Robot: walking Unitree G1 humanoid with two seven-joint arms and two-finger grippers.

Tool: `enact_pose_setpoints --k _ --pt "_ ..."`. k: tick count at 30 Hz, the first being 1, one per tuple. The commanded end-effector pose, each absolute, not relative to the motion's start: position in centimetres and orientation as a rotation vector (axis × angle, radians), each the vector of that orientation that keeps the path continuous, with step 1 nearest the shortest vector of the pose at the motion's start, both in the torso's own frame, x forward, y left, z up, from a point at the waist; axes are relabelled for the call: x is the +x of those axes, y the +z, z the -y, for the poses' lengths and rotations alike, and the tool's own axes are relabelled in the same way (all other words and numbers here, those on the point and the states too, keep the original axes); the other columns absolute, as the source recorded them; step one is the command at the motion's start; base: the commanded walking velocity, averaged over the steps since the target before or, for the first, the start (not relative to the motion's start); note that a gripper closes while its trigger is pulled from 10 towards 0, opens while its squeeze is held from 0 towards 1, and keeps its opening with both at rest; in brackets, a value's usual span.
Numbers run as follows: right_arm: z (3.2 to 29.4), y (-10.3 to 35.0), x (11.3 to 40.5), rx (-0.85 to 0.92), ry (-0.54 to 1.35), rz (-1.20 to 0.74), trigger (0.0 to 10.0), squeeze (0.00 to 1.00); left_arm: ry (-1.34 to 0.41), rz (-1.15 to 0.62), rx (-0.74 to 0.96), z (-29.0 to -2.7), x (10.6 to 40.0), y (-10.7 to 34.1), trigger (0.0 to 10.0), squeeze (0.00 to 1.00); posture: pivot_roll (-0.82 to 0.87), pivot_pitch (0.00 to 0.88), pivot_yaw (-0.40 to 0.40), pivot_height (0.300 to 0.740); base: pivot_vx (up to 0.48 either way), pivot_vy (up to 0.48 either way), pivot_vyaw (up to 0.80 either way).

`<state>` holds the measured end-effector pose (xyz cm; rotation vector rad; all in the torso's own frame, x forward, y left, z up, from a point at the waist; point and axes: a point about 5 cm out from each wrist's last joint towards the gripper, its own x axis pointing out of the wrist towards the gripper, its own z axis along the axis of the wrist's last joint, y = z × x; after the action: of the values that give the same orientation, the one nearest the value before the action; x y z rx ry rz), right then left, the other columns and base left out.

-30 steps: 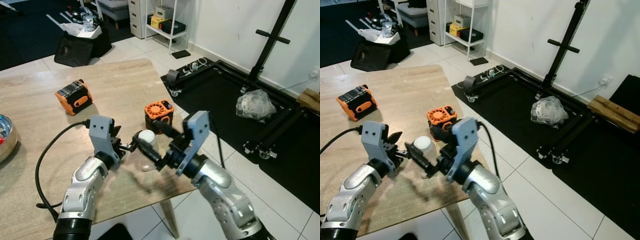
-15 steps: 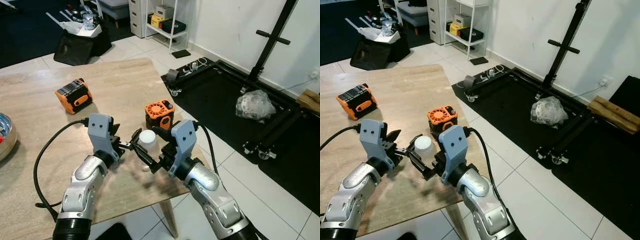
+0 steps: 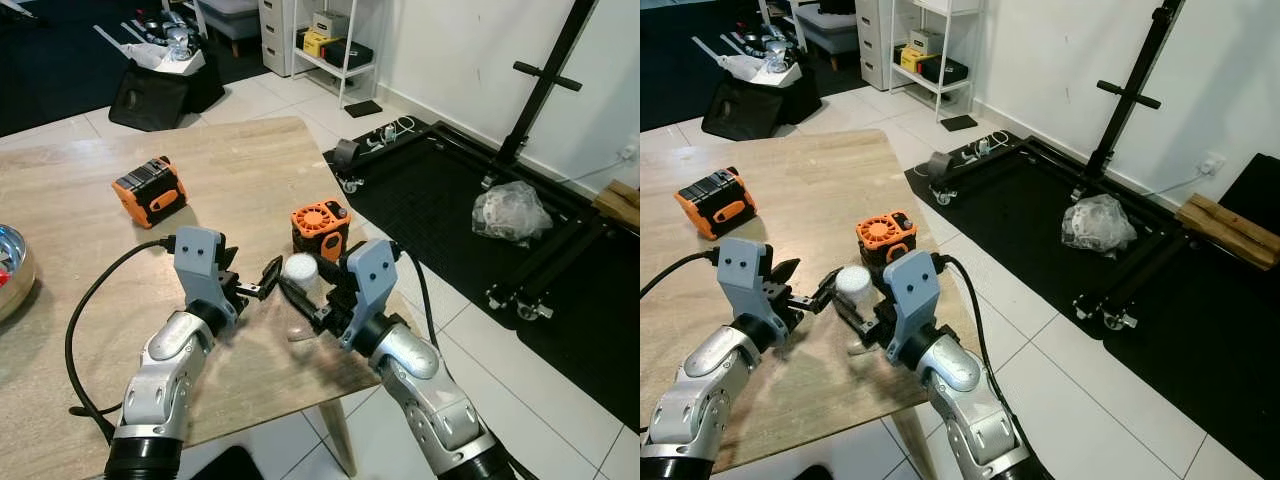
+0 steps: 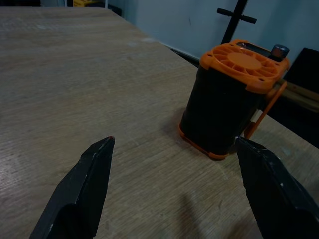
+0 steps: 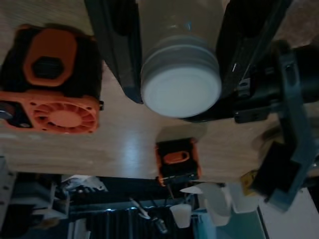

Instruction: Restocking fridge

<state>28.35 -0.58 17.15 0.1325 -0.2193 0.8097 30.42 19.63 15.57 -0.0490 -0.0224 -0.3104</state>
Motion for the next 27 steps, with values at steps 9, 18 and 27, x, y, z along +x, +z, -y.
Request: enact_pose_setpoints --k 9,18,27 --pt "1.5 17.0 29.0 0.137 0.742 0.218 4.9 0.00 -0.314 0.010 -0.057 -19.4 30.0 15.4 10.0 0.00 -0.03 0.120 -0.080 0.740 0.000 0.000 0.00" --pt "5.7 18.0 30.4 0.101 0.582 0.260 10.0 0.00 -0.283 0.136 0.045 -20.0 28.3 19.5 10.0 0.00 -0.02 0.137 -0.067 0.740 0.000 0.000 0.00" --pt "11.8 20.2 32.2 0.077 0.327 0.332 10.0 0.00 -0.273 0.317 0.168 -19.1 28.7 25.3 10.0 0.00 -0.02 0.142 -0.052 0.740 0.000 0.000 0.00"
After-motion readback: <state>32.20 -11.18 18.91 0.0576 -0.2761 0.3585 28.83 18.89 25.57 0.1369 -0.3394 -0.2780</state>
